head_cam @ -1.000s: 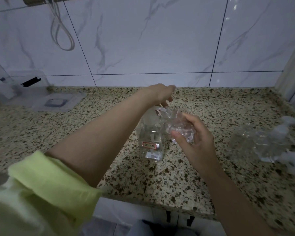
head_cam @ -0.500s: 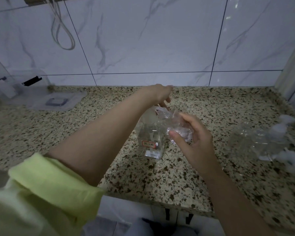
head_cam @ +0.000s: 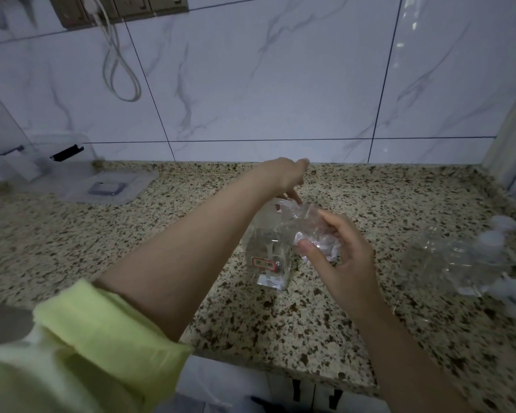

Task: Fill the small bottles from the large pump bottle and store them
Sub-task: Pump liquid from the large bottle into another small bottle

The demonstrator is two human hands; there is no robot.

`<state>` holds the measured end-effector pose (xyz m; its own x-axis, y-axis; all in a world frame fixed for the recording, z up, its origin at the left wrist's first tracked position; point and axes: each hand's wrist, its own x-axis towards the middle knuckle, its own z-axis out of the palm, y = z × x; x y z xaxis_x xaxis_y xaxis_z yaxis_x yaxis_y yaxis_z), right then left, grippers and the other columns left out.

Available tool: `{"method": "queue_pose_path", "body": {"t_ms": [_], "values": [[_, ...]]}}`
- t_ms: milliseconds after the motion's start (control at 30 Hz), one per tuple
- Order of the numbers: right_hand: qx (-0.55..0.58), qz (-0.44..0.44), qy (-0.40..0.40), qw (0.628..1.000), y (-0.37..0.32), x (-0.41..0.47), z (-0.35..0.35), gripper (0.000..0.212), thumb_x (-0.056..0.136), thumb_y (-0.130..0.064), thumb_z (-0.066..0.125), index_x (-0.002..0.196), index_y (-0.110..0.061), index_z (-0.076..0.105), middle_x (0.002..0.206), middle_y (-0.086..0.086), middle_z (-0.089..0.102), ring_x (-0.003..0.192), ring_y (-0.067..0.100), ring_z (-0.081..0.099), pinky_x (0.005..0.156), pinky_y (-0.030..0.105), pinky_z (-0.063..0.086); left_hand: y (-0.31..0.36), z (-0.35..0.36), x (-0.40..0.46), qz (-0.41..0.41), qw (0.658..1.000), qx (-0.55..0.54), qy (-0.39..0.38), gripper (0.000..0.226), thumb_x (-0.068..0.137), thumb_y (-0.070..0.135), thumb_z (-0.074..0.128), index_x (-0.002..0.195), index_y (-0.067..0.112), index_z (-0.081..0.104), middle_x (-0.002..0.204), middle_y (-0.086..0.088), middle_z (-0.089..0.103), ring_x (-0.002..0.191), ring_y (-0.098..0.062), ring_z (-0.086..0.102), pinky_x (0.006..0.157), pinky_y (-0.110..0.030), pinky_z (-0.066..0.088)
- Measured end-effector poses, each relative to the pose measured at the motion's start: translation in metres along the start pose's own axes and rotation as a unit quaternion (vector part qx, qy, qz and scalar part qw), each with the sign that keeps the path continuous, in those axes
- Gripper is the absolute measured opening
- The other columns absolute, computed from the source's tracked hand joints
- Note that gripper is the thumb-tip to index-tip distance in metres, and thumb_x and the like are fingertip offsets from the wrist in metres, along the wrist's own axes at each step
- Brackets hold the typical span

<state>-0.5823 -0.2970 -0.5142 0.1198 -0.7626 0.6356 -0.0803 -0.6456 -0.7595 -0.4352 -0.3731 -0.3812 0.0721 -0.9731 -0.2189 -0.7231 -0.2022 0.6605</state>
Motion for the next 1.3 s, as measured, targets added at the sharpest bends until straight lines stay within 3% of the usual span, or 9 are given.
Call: {"method": "queue_pose_path", "body": {"t_ms": [67,167,267,467,633,833,967,1100,1300], "values": [[0.001,0.001,0.005,1.0,0.0005,0.0009,-0.0007,0.048,0.086,-0.03,0.077,0.13,-0.026,0.06,0.12,-0.005,0.068,0.112,0.016,0.065,0.096,0.041,0.056,0.0005,-0.0019,-0.0017,0.003,1.0,-0.006,0.008,0.058,0.106,0.048,0.019,0.12,0.013,0.062,0.093,-0.006,0.077,0.096,-0.024,0.068,0.074,-0.03,0.046],[0.002,0.002,-0.002,1.0,-0.0001,0.0001,-0.0012,0.049,0.086,-0.033,0.075,0.131,-0.025,0.059,0.121,-0.006,0.068,0.114,0.015,0.065,0.098,0.038,0.055,-0.0003,-0.0012,-0.0022,0.007,0.999,0.037,0.009,0.062,0.106,0.05,0.017,0.119,0.014,0.066,0.103,-0.007,0.075,0.101,-0.025,0.064,0.085,-0.033,0.045],[0.013,0.012,-0.002,1.0,-0.004,0.0014,-0.0009,0.048,0.085,-0.038,0.074,0.13,-0.029,0.059,0.122,-0.009,0.067,0.115,0.013,0.065,0.098,0.037,0.055,-0.001,-0.0006,-0.0008,0.011,0.999,0.045,0.008,0.062,0.106,0.05,0.017,0.119,0.012,0.065,0.098,-0.006,0.076,0.094,-0.021,0.064,0.071,-0.028,0.04],[0.012,0.003,0.0,1.0,-0.0037,0.0011,-0.0017,0.049,0.086,-0.035,0.073,0.131,-0.023,0.06,0.121,-0.006,0.068,0.113,0.012,0.065,0.098,0.03,0.055,-0.0003,0.0016,-0.0009,0.015,0.999,0.045,0.01,0.064,0.106,0.05,0.017,0.119,0.011,0.066,0.095,-0.006,0.076,0.092,-0.02,0.063,0.085,-0.032,0.044],[0.009,0.0,-0.004,1.0,-0.0025,0.0004,-0.001,0.048,0.085,-0.032,0.075,0.13,-0.028,0.059,0.121,-0.01,0.067,0.113,0.013,0.066,0.098,0.039,0.056,0.0004,0.0017,-0.0009,0.011,0.997,0.074,-0.003,0.065,0.105,0.052,0.017,0.117,0.013,0.068,0.1,-0.006,0.074,0.101,-0.024,0.061,0.097,-0.035,0.04],[0.004,0.007,0.0,1.0,-0.0005,-0.0002,-0.0012,0.048,0.088,-0.037,0.076,0.132,-0.026,0.06,0.125,-0.008,0.067,0.117,0.014,0.064,0.1,0.042,0.055,-0.0006,0.0029,0.0007,0.021,0.994,0.106,-0.003,0.067,0.106,0.053,0.015,0.119,0.015,0.069,0.108,-0.006,0.074,0.085,-0.015,0.057,0.084,-0.034,0.036],[0.0,0.005,0.0,1.0,-0.0008,0.0,-0.0005,0.048,0.087,-0.038,0.075,0.131,-0.027,0.059,0.123,-0.011,0.067,0.114,0.012,0.065,0.099,0.036,0.055,0.002,0.0019,-0.0008,0.004,0.995,0.095,-0.015,0.067,0.106,0.052,0.014,0.121,0.014,0.068,0.108,-0.007,0.073,0.101,-0.023,0.059,0.095,-0.036,0.039],[0.006,0.002,0.004,1.0,-0.0002,0.0013,-0.0012,0.047,0.089,-0.033,0.077,0.132,-0.022,0.061,0.12,-0.007,0.068,0.112,0.016,0.066,0.097,0.04,0.056,0.0027,-0.0043,0.0008,0.001,0.999,0.048,-0.017,0.066,0.105,0.053,0.018,0.116,0.012,0.068,0.097,-0.007,0.075,0.103,-0.025,0.064,0.08,-0.033,0.047],[-0.003,-0.003,-0.002,1.0,-0.0014,0.0021,-0.0006,0.048,0.088,-0.038,0.076,0.131,-0.024,0.06,0.123,-0.005,0.068,0.114,0.013,0.065,0.097,0.031,0.055,0.0007,0.0009,-0.0001,0.003,0.997,0.079,-0.012,0.066,0.106,0.052,0.015,0.119,0.014,0.068,0.105,-0.006,0.074,0.104,-0.024,0.059,0.099,-0.037,0.039]]}}
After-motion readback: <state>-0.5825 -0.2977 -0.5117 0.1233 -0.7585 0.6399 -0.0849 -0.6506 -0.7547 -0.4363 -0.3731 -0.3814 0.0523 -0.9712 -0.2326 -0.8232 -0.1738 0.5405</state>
